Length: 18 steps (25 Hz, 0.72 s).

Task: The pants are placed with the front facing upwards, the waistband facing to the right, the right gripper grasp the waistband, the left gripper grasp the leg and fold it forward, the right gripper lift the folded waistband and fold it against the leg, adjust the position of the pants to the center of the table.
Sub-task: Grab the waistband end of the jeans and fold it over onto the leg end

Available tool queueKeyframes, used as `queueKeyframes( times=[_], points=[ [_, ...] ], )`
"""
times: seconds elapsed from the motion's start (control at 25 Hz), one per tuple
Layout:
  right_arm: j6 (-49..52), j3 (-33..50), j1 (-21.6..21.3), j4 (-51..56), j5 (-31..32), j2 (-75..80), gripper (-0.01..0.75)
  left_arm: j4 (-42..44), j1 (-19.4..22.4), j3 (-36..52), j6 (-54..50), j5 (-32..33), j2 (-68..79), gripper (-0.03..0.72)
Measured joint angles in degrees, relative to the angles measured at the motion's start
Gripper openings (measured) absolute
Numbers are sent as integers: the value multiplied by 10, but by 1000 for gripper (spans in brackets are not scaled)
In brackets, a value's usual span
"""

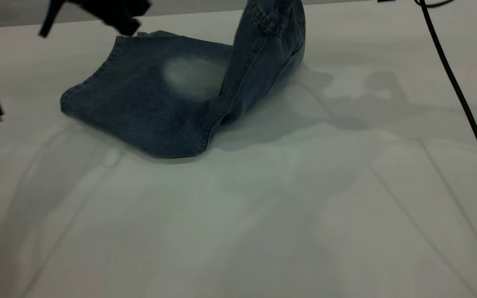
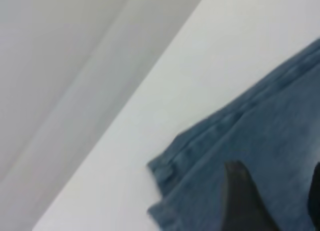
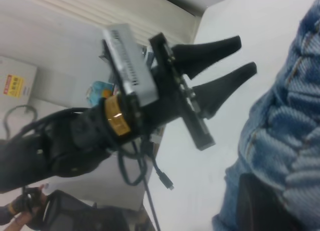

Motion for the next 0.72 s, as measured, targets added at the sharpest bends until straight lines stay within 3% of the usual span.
queueKeyframes(
  times=[0.16, 0.44, 0.72],
  points=[
    [4, -27, 20, 1, 0, 0, 80, 0, 26, 5, 0, 6, 15, 314],
    [51, -109, 75, -1, 2, -1, 80, 2, 25, 7, -8, -17, 67, 314],
    [78, -170, 80, 0, 2, -1, 80, 18, 24, 8, -48, -46, 103, 314]
  ],
)
